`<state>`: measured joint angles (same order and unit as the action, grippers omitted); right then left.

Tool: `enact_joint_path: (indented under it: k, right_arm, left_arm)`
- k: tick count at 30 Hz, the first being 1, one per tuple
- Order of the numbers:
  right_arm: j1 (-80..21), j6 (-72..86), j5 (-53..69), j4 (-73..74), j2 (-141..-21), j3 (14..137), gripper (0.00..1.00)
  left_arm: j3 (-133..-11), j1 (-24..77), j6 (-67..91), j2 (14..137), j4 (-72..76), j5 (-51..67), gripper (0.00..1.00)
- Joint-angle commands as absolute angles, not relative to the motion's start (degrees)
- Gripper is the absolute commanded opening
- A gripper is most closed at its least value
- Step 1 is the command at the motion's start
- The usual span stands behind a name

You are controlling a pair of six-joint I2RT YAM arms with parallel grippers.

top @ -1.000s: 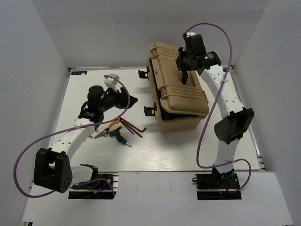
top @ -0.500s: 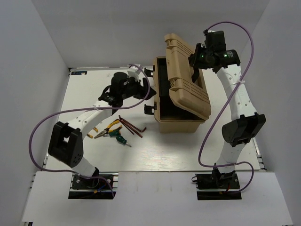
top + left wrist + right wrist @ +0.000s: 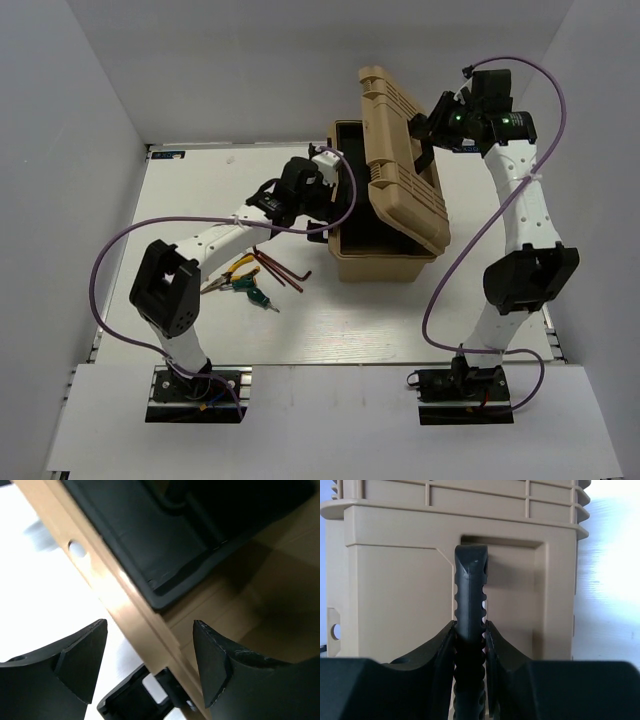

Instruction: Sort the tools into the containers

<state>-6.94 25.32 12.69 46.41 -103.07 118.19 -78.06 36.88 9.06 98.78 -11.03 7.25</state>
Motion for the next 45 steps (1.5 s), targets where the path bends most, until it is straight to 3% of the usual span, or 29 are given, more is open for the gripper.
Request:
enact_joint_path:
  k: [1,8,18,36,43,45]
  right_arm:
    - [-3.26,30.05,18.19,33.40,-95.72,119.10,0.00]
    - [2.80,34.71,26.00,28.93,-94.40,114.35,0.00]
    - [11.86,41.30,38.92,18.81,-92.19,104.07,0.00]
    - [25.31,29.62,52.03,18.72,-97.29,102.57,0.00]
    - [26.54,21.03,47.47,27.67,-98.96,105.73,0.00]
    - [26.80,17.25,45.71,30.92,-99.14,107.57,0.06]
  left_arm:
    - [-80.24,38.05,6.42,98.61,-15.64,0.02,0.79]
    - [-80.77,39.20,5.89,99.14,-17.40,-3.78,0.72]
    - [-81.30,39.73,5.89,99.66,-17.40,-6.06,0.55]
    - [-77.52,39.73,7.56,97.82,-15.64,-8.26,0.50]
    - [-76.99,39.73,8.61,97.29,-15.12,-8.79,0.50]
    - [-76.46,39.73,8.61,97.29,-15.12,-8.79,0.50]
